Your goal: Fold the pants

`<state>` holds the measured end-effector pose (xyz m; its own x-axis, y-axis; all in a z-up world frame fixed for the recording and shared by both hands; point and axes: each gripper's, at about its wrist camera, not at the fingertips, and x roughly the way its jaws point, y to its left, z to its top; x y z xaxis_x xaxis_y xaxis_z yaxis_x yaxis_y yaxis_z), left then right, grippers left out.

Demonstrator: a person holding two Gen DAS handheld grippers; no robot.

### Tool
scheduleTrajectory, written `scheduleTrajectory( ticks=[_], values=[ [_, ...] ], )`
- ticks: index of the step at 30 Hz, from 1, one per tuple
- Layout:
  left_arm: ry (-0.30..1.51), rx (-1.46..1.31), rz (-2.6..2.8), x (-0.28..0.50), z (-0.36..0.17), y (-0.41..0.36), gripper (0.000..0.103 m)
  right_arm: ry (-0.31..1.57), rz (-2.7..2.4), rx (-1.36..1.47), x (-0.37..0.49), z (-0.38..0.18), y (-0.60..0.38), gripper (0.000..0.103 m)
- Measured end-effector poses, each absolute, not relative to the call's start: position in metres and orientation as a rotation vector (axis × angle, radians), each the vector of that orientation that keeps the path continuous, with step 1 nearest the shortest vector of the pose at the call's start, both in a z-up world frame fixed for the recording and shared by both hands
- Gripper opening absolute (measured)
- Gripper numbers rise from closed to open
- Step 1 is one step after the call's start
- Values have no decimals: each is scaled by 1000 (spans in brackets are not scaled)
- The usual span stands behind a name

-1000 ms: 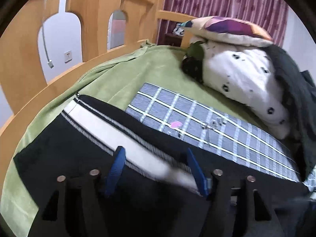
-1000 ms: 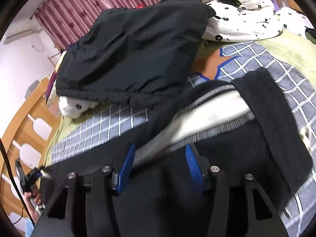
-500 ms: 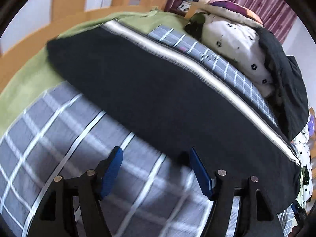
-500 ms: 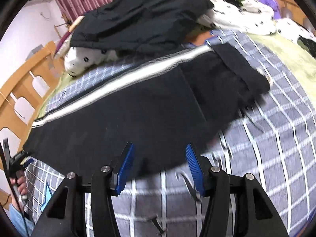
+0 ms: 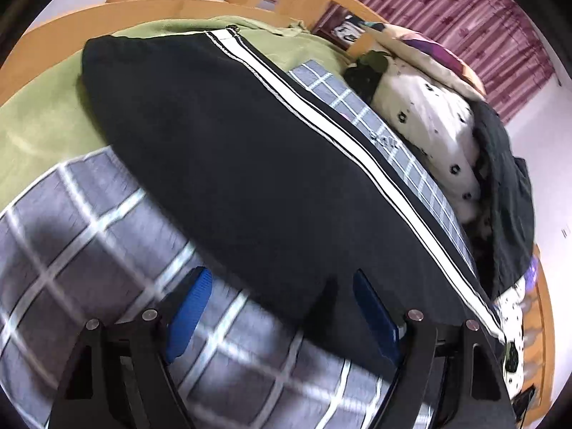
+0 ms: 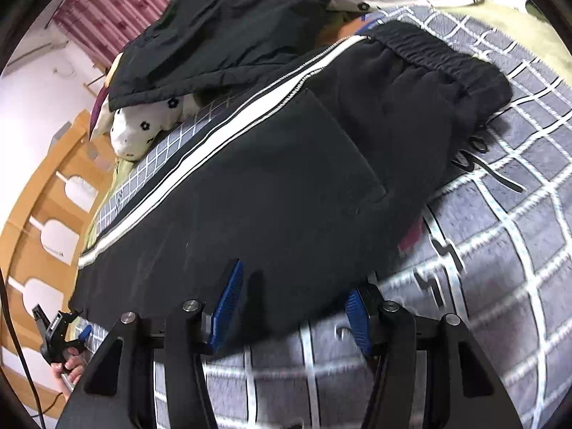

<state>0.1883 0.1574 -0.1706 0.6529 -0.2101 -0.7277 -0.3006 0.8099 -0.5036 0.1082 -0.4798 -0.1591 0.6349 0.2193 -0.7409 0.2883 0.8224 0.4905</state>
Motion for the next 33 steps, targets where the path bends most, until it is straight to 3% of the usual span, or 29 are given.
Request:
scheduleTrajectory(
  ticks=[7, 9, 11, 13, 15, 27, 33],
  values=[
    [880, -688, 79, 238, -171, 167, 78, 876, -40, 693, 151, -166, -505, 53],
    [868, -700, 87, 249, -170, 170, 77, 859, -52, 715, 159, -168, -511, 44],
    [848, -689, 117, 254, -167, 174, 62, 852, -91, 719, 167, -172, -517, 25],
    [832, -690, 161, 256, -168, 180, 24, 837, -90, 737, 171, -174, -522, 20],
    [844, -669, 162, 261, -171, 186, 13, 820, -100, 721, 171, -170, -521, 17],
    [741, -366, 74, 213, -66, 129, 11, 703, -86, 557, 164, -72, -530, 13],
    [843, -284, -8, 133, -94, 97, 12, 749, -98, 517, 78, -59, -576, 14]
  ],
)
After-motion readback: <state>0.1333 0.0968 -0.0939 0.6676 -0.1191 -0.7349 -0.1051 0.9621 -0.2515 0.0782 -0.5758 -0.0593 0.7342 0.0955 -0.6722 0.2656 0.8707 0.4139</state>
